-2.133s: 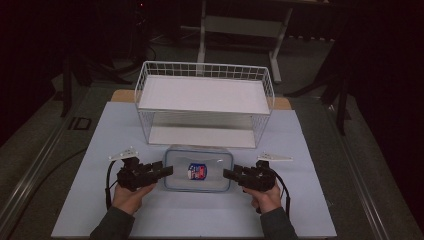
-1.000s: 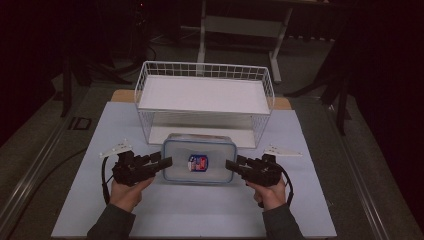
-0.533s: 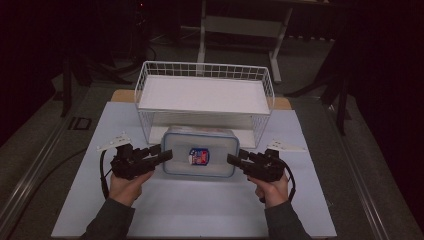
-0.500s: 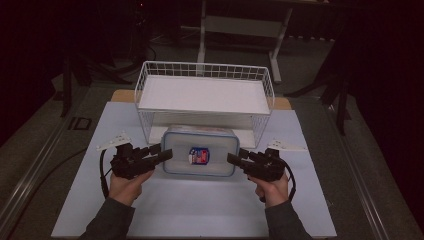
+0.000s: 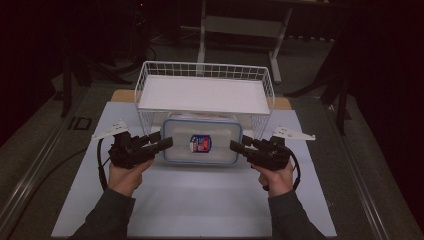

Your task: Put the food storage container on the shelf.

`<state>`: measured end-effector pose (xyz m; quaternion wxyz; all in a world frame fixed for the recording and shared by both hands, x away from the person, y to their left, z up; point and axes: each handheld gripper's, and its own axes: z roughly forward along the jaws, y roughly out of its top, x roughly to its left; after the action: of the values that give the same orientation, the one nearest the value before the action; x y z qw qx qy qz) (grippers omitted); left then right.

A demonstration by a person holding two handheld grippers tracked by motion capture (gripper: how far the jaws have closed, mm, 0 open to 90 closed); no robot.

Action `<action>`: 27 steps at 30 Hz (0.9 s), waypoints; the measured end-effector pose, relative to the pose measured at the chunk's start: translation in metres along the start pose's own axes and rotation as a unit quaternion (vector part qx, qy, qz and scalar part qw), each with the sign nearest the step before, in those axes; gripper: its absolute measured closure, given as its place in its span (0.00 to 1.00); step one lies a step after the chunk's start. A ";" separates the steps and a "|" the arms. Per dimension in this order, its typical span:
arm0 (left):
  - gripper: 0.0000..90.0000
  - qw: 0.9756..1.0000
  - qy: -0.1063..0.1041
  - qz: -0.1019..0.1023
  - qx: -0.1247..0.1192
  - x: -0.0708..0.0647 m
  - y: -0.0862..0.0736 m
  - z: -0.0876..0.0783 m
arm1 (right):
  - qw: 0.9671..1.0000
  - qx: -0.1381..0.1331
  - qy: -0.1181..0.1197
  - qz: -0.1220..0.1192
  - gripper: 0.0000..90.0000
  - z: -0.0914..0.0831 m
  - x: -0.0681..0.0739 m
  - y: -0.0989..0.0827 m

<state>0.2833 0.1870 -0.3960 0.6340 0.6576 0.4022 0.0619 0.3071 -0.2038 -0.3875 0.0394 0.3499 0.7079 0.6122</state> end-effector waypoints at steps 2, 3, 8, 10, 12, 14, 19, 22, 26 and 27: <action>0.55 1.000 0.000 0.001 -0.002 0.000 0.003 0.000 | 1.000 -0.001 -0.001 -0.004 0.58 0.000 0.000 0.004; 0.55 1.000 -0.001 0.001 -0.003 0.000 0.005 0.000 | 1.000 -0.003 -0.001 -0.008 0.58 0.000 0.001 0.008; 0.55 1.000 -0.003 0.009 -0.009 0.000 0.015 0.001 | 1.000 -0.007 -0.002 -0.014 0.58 0.000 0.001 0.016; 0.55 1.000 -0.005 0.011 -0.010 0.001 0.019 0.001 | 1.000 -0.008 -0.003 -0.018 0.58 0.000 0.002 0.021; 0.55 1.000 -0.005 0.014 -0.013 0.000 0.024 0.002 | 1.000 -0.011 -0.004 -0.023 0.58 0.000 0.003 0.025; 0.55 1.000 -0.005 0.018 -0.016 0.000 0.029 0.002 | 1.000 -0.014 -0.004 -0.025 0.57 0.001 0.003 0.030; 0.55 0.999 -0.003 0.029 -0.021 -0.001 0.041 0.002 | 0.999 -0.020 -0.002 -0.031 0.58 0.001 0.002 0.040; 0.55 0.999 -0.002 0.035 -0.024 -0.002 0.048 0.003 | 0.999 -0.024 0.000 -0.032 0.58 0.002 0.001 0.046; 0.55 0.999 -0.003 0.039 -0.029 -0.001 0.055 0.004 | 0.999 -0.029 0.001 -0.036 0.57 0.003 0.001 0.053; 0.55 0.999 -0.003 0.039 -0.032 -0.001 0.057 0.005 | 0.999 -0.031 0.000 -0.038 0.58 0.003 0.000 0.055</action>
<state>0.3111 0.1902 -0.3462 0.6527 0.6526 0.3723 0.0972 0.3329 -0.2004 -0.3395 0.0732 0.3218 0.7013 0.6319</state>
